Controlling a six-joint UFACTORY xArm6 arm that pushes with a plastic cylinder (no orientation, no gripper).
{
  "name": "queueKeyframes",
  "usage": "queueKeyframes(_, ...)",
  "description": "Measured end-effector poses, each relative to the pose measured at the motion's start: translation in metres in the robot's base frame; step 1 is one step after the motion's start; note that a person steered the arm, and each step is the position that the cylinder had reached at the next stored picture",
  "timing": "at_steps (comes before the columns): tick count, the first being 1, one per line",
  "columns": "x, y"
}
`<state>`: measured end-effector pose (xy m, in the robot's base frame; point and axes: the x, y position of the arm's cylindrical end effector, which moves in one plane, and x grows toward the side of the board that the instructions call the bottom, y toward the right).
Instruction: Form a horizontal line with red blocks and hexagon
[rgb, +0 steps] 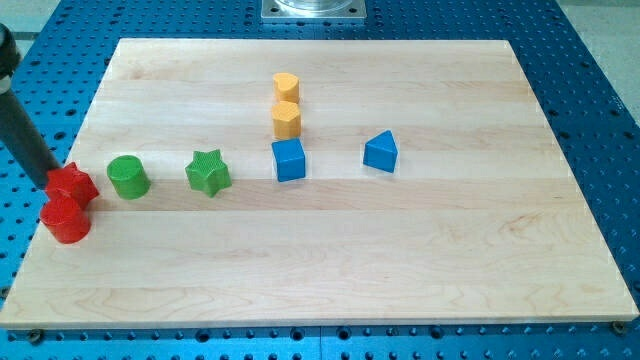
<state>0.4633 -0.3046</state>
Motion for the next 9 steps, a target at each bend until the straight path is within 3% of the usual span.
queueKeyframes(4, 0.066, 0.000)
queueKeyframes(5, 0.070, 0.000)
queueKeyframes(7, 0.014, 0.000)
queueKeyframes(8, 0.009, 0.026)
queueKeyframes(9, 0.036, 0.062)
